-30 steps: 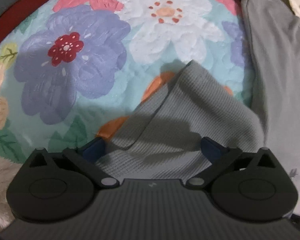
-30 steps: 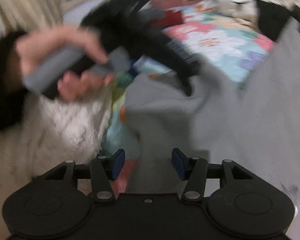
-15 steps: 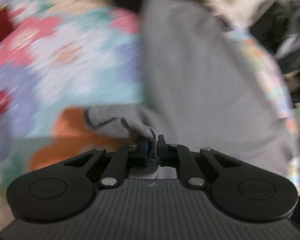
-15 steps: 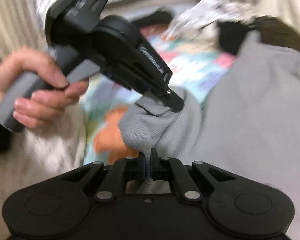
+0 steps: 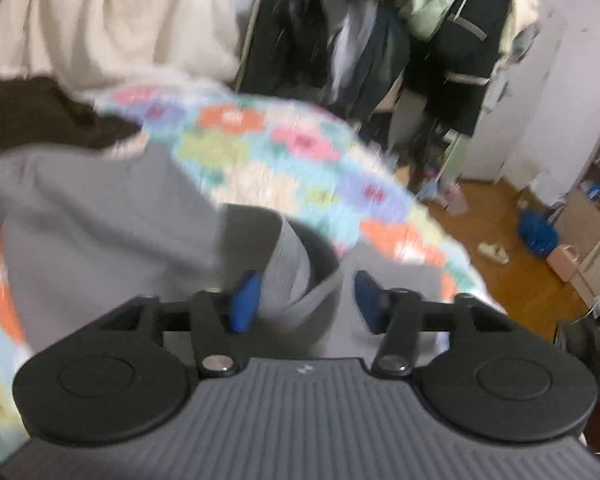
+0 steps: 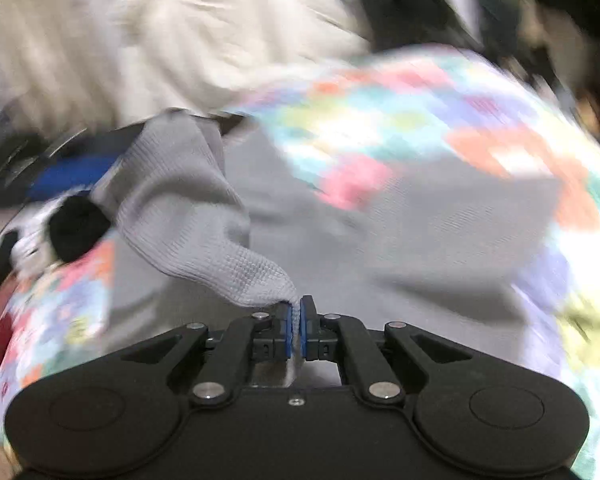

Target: Fold clothes

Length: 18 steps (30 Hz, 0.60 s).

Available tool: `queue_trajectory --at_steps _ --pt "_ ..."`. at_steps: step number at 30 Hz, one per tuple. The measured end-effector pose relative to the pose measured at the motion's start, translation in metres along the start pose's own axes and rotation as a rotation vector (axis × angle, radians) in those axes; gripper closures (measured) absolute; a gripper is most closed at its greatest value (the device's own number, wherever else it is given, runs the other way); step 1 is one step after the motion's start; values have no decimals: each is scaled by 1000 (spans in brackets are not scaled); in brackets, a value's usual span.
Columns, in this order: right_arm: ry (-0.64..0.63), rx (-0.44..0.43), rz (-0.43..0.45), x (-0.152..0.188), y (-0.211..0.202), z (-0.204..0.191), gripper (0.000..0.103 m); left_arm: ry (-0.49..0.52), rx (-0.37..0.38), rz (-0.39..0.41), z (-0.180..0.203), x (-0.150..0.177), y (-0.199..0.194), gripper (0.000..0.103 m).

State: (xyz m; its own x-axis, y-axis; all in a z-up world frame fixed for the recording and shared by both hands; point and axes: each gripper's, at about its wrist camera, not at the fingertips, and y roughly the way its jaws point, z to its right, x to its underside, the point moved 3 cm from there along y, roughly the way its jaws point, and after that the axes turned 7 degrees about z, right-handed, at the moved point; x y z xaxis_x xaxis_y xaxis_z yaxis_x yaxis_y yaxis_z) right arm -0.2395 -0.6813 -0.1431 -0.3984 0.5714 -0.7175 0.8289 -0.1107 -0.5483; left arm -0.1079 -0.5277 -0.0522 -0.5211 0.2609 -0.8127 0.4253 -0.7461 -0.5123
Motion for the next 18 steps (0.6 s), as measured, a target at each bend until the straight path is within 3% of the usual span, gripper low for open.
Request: queue_trajectory --at_steps 2,7,10,13,14,18 --pt "95 47 -19 4 10 30 99 -9 -24 -78 -8 31 2 49" --pt "96 18 -73 21 18 28 96 -72 -46 -230 -40 96 -3 50" --pt "99 -4 -78 27 5 24 86 -115 -35 -268 -55 124 -13 49" --pt "133 -69 -88 35 -7 26 69 -113 -25 -275 -58 140 -21 49" --pt "144 -98 -100 39 -10 24 61 -117 -16 -277 -59 144 -22 49" --pt "120 -155 -179 52 -3 16 46 -120 14 -266 -55 147 -27 49"
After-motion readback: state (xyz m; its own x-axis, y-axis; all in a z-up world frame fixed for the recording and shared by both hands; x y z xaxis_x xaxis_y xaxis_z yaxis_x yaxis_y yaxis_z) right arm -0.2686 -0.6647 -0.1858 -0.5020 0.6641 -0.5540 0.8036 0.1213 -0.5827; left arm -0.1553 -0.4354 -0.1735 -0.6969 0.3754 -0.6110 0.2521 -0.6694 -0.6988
